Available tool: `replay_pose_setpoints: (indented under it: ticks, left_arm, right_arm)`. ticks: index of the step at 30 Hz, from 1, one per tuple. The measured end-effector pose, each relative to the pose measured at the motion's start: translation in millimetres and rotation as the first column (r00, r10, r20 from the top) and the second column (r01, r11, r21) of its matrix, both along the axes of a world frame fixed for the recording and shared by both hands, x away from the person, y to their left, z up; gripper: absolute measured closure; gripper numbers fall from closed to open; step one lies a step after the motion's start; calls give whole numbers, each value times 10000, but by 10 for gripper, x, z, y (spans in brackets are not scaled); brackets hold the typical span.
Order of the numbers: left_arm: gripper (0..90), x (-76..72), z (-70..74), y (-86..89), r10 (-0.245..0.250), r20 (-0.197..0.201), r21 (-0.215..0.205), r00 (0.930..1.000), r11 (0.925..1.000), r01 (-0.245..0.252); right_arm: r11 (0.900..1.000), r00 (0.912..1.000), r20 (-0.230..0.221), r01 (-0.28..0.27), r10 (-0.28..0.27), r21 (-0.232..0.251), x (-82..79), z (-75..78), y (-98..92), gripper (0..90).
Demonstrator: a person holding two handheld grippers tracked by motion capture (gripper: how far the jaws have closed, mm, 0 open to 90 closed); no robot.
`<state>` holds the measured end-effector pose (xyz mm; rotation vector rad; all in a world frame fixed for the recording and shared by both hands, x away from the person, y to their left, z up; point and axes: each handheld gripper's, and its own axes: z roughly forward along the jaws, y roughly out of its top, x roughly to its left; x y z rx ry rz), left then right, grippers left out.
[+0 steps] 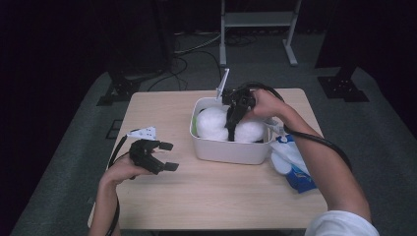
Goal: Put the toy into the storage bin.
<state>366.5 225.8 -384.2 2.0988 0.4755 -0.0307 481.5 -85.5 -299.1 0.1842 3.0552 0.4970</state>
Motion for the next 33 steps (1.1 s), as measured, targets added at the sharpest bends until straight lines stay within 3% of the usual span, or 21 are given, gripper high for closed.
replay_pose_setpoints:
  ticks: [11, 21, 33]
  left_arm:
    - [79, 5, -9, 0, 23, -39, 38, 10000, 10000, -23]
    - [78, 11, -16, 5, 17, -72, 74, 10000, 10000, -16]
    - [79, 8, -19, 12, 28, -84, 61, 10000, 10000, -27]
  right_arm:
    - [9998, 9994, -320, -100, 106, 183, -148, -142, 5, 487]
    - [9990, 9968, -771, -193, 225, 413, -219, -371, -5, 481]
    - [9983, 9937, -979, -515, 540, 270, -301, -608, 67, 461]
